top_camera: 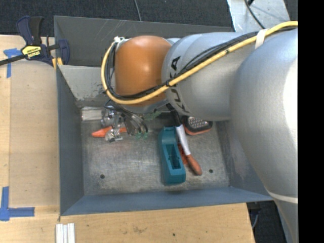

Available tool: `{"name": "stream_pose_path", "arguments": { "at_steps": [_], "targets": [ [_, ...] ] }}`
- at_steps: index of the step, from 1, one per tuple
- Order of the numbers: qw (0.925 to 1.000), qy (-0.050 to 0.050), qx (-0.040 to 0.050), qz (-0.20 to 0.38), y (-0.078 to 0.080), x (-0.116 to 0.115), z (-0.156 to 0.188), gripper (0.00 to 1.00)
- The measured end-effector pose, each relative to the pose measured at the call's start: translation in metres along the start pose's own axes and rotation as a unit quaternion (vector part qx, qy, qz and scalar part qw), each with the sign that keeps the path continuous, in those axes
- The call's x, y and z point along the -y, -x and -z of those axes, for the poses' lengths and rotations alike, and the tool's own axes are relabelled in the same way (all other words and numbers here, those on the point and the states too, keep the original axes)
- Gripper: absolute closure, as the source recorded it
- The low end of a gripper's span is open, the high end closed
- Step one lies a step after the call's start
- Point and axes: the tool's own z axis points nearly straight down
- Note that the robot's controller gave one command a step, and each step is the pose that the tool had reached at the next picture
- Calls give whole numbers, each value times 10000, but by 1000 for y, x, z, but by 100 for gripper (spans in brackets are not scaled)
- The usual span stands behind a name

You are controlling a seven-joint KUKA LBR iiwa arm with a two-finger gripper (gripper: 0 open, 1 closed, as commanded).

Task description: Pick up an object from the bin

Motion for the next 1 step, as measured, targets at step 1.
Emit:
{"name": "stream_pose_path", "arguments": {
  "at_steps": [1],
  "targets": [
    [9851, 2, -40, 1719, 7, 13, 105, 100]
  ]
}}
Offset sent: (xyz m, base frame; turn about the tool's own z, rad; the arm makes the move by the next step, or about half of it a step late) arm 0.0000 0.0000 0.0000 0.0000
